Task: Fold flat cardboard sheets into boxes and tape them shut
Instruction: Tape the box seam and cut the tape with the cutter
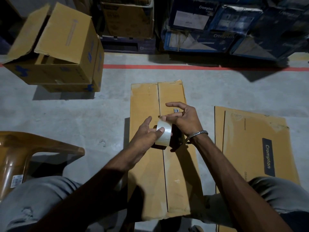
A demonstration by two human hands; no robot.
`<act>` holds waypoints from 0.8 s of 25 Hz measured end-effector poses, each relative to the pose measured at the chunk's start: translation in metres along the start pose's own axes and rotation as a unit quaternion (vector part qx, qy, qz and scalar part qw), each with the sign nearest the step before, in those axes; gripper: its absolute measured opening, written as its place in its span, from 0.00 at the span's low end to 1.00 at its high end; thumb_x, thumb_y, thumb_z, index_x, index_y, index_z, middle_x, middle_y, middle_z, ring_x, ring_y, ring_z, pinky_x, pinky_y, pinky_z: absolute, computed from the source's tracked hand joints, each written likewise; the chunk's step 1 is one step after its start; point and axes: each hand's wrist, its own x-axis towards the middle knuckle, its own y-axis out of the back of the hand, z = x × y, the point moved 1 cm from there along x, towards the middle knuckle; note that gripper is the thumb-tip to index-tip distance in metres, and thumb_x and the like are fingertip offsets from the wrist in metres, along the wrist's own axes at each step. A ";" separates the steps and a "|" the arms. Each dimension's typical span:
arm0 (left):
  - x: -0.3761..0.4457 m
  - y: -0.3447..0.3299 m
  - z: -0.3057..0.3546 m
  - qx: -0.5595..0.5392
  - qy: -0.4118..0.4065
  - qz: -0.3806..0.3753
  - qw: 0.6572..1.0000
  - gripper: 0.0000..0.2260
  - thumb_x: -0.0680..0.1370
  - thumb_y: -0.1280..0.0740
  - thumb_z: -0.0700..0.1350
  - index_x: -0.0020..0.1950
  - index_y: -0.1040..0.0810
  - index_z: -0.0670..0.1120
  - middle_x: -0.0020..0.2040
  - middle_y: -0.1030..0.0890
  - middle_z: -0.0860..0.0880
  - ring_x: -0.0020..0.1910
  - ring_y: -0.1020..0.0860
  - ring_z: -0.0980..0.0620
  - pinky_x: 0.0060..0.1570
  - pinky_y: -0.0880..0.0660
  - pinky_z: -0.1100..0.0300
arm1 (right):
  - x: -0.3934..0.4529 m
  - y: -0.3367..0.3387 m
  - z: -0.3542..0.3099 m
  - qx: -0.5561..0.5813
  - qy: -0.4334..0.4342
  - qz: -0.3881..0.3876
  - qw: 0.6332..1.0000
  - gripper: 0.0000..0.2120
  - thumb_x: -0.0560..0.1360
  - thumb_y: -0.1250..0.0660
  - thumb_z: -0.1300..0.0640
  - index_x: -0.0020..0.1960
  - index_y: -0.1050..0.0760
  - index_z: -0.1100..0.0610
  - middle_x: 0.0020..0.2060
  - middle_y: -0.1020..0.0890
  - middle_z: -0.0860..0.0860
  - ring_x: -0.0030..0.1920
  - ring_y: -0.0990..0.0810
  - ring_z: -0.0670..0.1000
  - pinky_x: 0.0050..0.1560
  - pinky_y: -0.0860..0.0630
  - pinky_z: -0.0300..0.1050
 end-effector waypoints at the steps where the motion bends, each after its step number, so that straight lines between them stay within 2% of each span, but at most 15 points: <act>1: 0.000 -0.001 0.001 0.012 -0.010 0.014 1.000 0.37 0.82 0.30 0.51 0.85 0.48 0.55 0.70 0.20 0.46 0.66 0.22 0.46 0.70 0.27 0.42 | 0.000 -0.001 -0.002 0.009 0.001 0.002 1.000 0.25 0.69 0.19 0.64 0.64 0.20 0.53 0.38 0.12 0.55 0.44 0.12 0.52 0.38 0.23 0.30; 4: 0.001 -0.005 0.005 0.022 -0.036 0.041 0.998 0.33 0.82 0.31 0.54 0.83 0.42 0.54 0.69 0.20 0.46 0.64 0.22 0.47 0.67 0.24 0.43 | 0.005 0.000 -0.004 0.030 -0.004 0.001 1.000 0.28 0.68 0.18 0.64 0.65 0.20 0.52 0.39 0.12 0.57 0.44 0.12 0.52 0.42 0.21 0.32; 6: 0.003 -0.006 0.004 0.022 -0.047 0.056 0.997 0.32 0.81 0.31 0.57 0.82 0.40 0.55 0.66 0.18 0.46 0.62 0.20 0.46 0.64 0.21 0.42 | 0.014 0.002 -0.003 0.050 -0.036 -0.017 0.998 0.31 0.67 0.18 0.64 0.68 0.21 0.51 0.44 0.12 0.57 0.48 0.12 0.54 0.52 0.17 0.45; 8: 0.003 -0.007 0.000 0.004 -0.050 0.045 0.998 0.29 0.79 0.30 0.61 0.78 0.35 0.56 0.62 0.16 0.48 0.59 0.17 0.47 0.61 0.20 0.41 | 0.025 0.006 -0.006 0.069 -0.074 -0.041 0.994 0.36 0.67 0.18 0.65 0.71 0.25 0.52 0.48 0.12 0.58 0.53 0.13 0.55 0.59 0.19 0.54; 9: 0.003 -0.008 -0.002 -0.005 -0.052 0.025 0.998 0.28 0.79 0.30 0.62 0.75 0.34 0.56 0.59 0.15 0.49 0.58 0.16 0.49 0.61 0.20 0.41 | 0.031 0.008 -0.009 0.071 -0.084 -0.046 0.993 0.37 0.66 0.18 0.66 0.72 0.27 0.52 0.49 0.12 0.57 0.54 0.13 0.54 0.60 0.19 0.55; 12: 0.008 -0.011 -0.006 0.022 -0.073 -0.025 0.997 0.23 0.80 0.29 0.57 0.73 0.28 0.56 0.59 0.14 0.53 0.60 0.17 0.54 0.65 0.22 0.46 | 0.051 0.009 -0.020 0.018 -0.081 -0.044 0.996 0.39 0.66 0.17 0.65 0.73 0.27 0.50 0.47 0.11 0.55 0.51 0.12 0.51 0.52 0.18 0.48; 15: 0.017 -0.011 -0.003 0.030 -0.095 -0.018 0.995 0.21 0.80 0.29 0.57 0.72 0.24 0.57 0.60 0.15 0.55 0.62 0.18 0.55 0.66 0.23 0.44 | 0.071 0.002 -0.022 -0.027 -0.076 -0.028 0.996 0.40 0.63 0.15 0.62 0.70 0.25 0.46 0.45 0.11 0.53 0.52 0.13 0.53 0.53 0.17 0.52; 18: 0.026 -0.005 0.005 0.015 -0.103 -0.015 0.994 0.23 0.78 0.27 0.56 0.72 0.23 0.54 0.61 0.15 0.54 0.62 0.18 0.53 0.67 0.23 0.44 | 0.088 0.000 -0.023 -0.019 -0.078 -0.024 0.997 0.39 0.62 0.15 0.63 0.69 0.24 0.47 0.47 0.11 0.54 0.53 0.13 0.53 0.50 0.16 0.50; 20: 0.032 -0.001 0.008 0.007 -0.104 -0.009 0.995 0.25 0.76 0.26 0.57 0.72 0.22 0.52 0.60 0.14 0.53 0.62 0.17 0.52 0.66 0.22 0.43 | 0.097 0.001 -0.024 -0.010 -0.076 -0.034 0.996 0.38 0.62 0.15 0.63 0.68 0.25 0.47 0.49 0.12 0.56 0.53 0.13 0.58 0.52 0.15 0.55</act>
